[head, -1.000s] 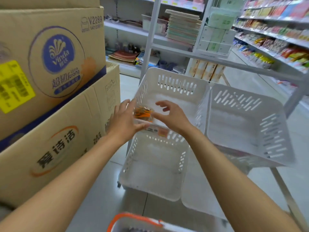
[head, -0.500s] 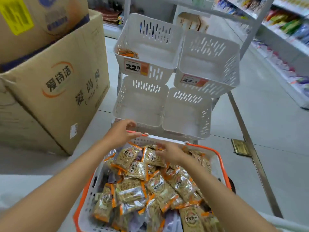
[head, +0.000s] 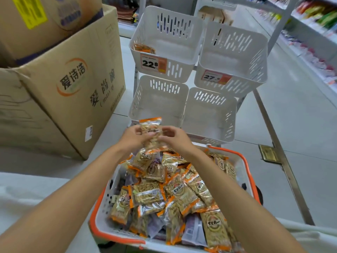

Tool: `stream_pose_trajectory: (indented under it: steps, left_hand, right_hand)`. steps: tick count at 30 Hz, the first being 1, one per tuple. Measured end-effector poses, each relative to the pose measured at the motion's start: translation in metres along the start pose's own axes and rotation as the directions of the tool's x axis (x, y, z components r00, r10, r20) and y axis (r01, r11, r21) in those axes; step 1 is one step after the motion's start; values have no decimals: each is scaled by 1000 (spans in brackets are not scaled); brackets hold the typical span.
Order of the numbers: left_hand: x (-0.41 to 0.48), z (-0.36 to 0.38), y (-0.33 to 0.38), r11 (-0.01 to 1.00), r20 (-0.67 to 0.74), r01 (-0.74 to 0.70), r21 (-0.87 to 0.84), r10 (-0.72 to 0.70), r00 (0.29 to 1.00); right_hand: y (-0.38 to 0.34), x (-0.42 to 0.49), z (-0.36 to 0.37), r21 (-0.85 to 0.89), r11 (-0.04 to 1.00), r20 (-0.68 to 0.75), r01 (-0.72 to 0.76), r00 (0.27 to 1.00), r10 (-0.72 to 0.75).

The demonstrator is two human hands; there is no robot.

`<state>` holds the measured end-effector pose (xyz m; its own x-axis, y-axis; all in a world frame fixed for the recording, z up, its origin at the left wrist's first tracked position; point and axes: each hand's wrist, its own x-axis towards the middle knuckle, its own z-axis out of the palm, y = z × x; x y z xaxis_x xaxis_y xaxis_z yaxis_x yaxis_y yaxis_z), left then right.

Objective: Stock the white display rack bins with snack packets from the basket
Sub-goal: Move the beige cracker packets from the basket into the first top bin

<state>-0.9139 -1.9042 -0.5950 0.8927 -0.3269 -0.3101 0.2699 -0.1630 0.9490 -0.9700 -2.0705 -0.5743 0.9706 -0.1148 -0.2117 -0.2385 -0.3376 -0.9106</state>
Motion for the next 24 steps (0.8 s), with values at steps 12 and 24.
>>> stream_pose_trajectory:
  steps: [12, 24]
  left_hand:
    - [8, -39, -24, 998, -149, -36, -44, 29, 988]
    - [5, -38, -30, 973, -58, 106, -207, -120, 991]
  right_hand:
    - [28, 10, 16, -237, 968, -111, 82, 988, -111]
    - [56, -8, 25, -665, 747, 237, 26, 955, 178]
